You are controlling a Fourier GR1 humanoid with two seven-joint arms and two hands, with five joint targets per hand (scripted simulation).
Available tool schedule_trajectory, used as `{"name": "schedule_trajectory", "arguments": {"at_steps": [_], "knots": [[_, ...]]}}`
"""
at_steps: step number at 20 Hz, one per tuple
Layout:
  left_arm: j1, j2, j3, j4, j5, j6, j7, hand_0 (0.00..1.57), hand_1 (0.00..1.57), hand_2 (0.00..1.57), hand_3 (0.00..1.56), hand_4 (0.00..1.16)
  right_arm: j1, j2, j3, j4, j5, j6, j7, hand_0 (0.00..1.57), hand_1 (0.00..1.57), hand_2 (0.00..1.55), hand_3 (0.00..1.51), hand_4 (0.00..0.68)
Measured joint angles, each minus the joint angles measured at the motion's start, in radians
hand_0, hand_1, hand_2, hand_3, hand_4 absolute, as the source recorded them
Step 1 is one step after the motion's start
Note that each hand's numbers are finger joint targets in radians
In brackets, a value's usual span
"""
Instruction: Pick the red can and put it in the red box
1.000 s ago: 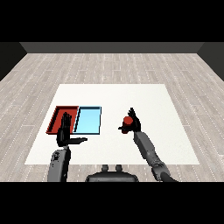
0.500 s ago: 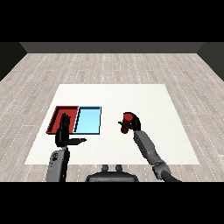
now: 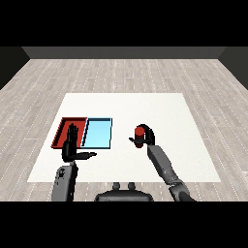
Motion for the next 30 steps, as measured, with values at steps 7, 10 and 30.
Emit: {"name": "schedule_trajectory", "arguments": {"at_steps": [7, 10, 30], "knots": [[-0.006, -0.010, -0.032, 0.023, -0.024, 0.000, 0.007, 0.00, 0.00, 0.00, 0.00, 0.00, 0.029, -0.004, 0.021, -0.132, 0.018, -0.026, 0.025, 1.43, 1.43, 1.44, 1.41, 0.649], [-0.012, -0.023, -0.063, 0.038, -0.049, 0.004, 0.009, 0.00, 0.00, 0.00, 0.00, 0.00, 0.052, -0.002, 0.027, -0.202, 0.033, -0.026, 0.039, 1.44, 1.44, 1.44, 1.41, 0.648], [-0.187, -0.052, -0.396, 0.146, -0.002, 0.195, 0.122, 0.00, 0.00, 0.00, 0.00, 0.00, 0.093, 0.018, 0.119, -0.447, 0.052, -0.112, 0.143, 1.41, 1.41, 1.42, 1.40, 0.635]]}}
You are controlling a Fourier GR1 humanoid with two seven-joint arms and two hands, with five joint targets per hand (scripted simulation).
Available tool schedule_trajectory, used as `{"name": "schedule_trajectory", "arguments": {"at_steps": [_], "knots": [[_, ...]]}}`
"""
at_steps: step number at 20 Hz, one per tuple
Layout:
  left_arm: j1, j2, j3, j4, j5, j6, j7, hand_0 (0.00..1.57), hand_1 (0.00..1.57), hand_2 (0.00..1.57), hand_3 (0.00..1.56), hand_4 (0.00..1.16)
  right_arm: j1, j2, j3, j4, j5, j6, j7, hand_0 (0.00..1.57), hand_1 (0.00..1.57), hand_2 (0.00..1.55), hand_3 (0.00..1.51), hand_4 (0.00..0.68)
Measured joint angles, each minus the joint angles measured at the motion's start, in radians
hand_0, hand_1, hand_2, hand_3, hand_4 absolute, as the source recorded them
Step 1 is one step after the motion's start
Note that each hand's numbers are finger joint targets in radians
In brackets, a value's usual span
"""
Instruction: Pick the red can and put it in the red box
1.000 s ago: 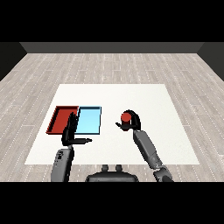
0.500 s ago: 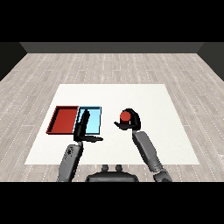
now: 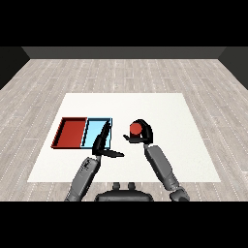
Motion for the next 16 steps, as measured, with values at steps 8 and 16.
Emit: {"name": "schedule_trajectory", "arguments": {"at_steps": [8, 16], "knots": [[-0.067, 0.000, -0.104, 0.046, 0.035, 0.087, 0.015, 0.00, 0.00, 0.00, 0.00, 0.00, -0.005, 0.000, 0.065, -0.079, -0.004, -0.014, 0.032, 1.39, 1.39, 1.41, 1.40, 0.615], [-0.149, 0.000, -0.123, 0.149, 0.055, 0.126, 0.009, 0.00, 0.00, 0.00, 0.00, 0.00, -0.052, 0.002, 0.158, -0.048, -0.071, -0.077, 0.000, 1.43, 1.43, 1.43, 1.40, 0.626]]}}
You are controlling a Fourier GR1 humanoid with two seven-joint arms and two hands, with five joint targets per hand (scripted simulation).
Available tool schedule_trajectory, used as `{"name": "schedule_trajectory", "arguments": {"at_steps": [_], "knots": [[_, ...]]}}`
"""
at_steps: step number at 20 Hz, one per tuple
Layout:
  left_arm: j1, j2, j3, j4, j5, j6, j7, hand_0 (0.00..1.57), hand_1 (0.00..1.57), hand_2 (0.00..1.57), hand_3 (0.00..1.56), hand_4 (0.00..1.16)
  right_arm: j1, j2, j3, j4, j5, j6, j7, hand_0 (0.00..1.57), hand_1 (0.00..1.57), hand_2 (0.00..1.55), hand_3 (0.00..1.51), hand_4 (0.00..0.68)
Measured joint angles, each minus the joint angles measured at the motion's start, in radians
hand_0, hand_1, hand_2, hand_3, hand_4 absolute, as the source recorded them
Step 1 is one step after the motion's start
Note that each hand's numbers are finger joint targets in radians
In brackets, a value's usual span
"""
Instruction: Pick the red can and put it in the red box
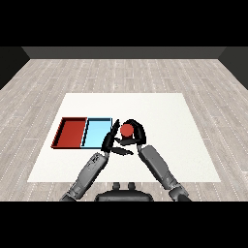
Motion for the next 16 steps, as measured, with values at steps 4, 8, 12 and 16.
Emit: {"name": "schedule_trajectory", "arguments": {"at_steps": [4, 8, 12, 16], "knots": [[-0.031, 0.000, -0.007, 0.032, 0.011, 0.017, 0.007, 0.00, 0.00, 0.00, 0.00, 0.00, 0.017, 0.000, 0.054, -0.031, -0.005, -0.031, -0.008, 1.43, 1.43, 1.44, 1.40, 0.603], [-0.035, 0.000, -0.013, 0.033, 0.009, 0.011, 0.017, 0.00, 0.00, 0.00, 0.00, 0.00, 0.012, -0.001, 0.071, -0.050, 0.001, -0.038, 0.005, 1.44, 1.44, 1.43, 1.38, 0.609], [-0.072, 0.000, -0.020, 0.076, 0.008, 0.018, 0.009, 0.00, 0.00, 0.00, 0.00, 0.00, -0.002, 0.000, 0.084, -0.051, -0.021, -0.038, 0.011, 1.45, 1.45, 1.43, 1.39, 0.594], [-0.085, 0.009, -0.058, 0.063, 0.025, 0.066, 0.036, 0.00, 0.00, 0.00, 0.00, 0.00, 0.016, -0.004, 0.110, -0.080, -0.035, -0.061, -0.005, 1.46, 1.46, 1.45, 1.40, 0.543]]}}
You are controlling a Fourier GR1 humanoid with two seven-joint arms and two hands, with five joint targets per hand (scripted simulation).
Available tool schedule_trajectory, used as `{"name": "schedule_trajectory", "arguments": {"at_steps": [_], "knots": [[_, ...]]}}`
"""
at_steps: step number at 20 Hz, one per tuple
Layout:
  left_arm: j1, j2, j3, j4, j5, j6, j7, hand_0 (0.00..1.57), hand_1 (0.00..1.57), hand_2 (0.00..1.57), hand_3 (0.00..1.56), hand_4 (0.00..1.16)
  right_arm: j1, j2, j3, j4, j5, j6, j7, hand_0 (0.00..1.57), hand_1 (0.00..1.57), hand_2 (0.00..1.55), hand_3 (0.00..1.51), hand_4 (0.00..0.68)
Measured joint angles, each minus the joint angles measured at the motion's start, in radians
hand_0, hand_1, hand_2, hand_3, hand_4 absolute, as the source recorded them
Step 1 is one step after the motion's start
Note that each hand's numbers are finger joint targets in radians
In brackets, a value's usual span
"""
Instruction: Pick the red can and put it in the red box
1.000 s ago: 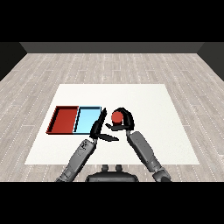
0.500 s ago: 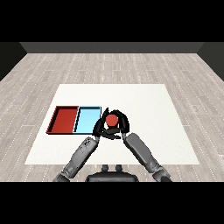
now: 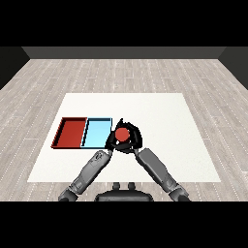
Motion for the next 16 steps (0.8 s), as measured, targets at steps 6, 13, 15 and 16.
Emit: {"name": "schedule_trajectory", "arguments": {"at_steps": [6, 13, 15, 16], "knots": [[-0.026, 0.016, -0.007, -0.008, -0.021, 0.086, 0.033, 0.90, 0.90, 0.95, 0.68, 0.76, -0.052, -0.011, 0.025, 0.016, -0.026, -0.039, 0.010, 1.53, 1.53, 1.47, 1.41, 0.522], [-0.020, 0.028, -0.034, -0.011, -0.006, 0.153, 0.046, 1.57, 1.57, 1.54, 1.45, 1.00, -0.051, -0.017, 0.045, 0.034, -0.061, -0.043, -0.030, 1.47, 1.47, 1.44, 1.39, 0.561], [-0.021, 0.032, -0.031, -0.017, -0.012, 0.172, 0.059, 1.57, 1.57, 1.47, 1.33, 0.89, -0.065, -0.019, 0.045, 0.037, -0.071, -0.042, -0.026, 1.47, 1.47, 1.44, 1.39, 0.557], [-0.021, 0.031, -0.030, -0.019, -0.022, 0.177, 0.064, 1.57, 1.57, 1.45, 1.30, 0.88, -0.063, -0.019, 0.046, 0.035, -0.071, -0.038, -0.028, 1.48, 1.48, 1.44, 1.39, 0.558]]}}
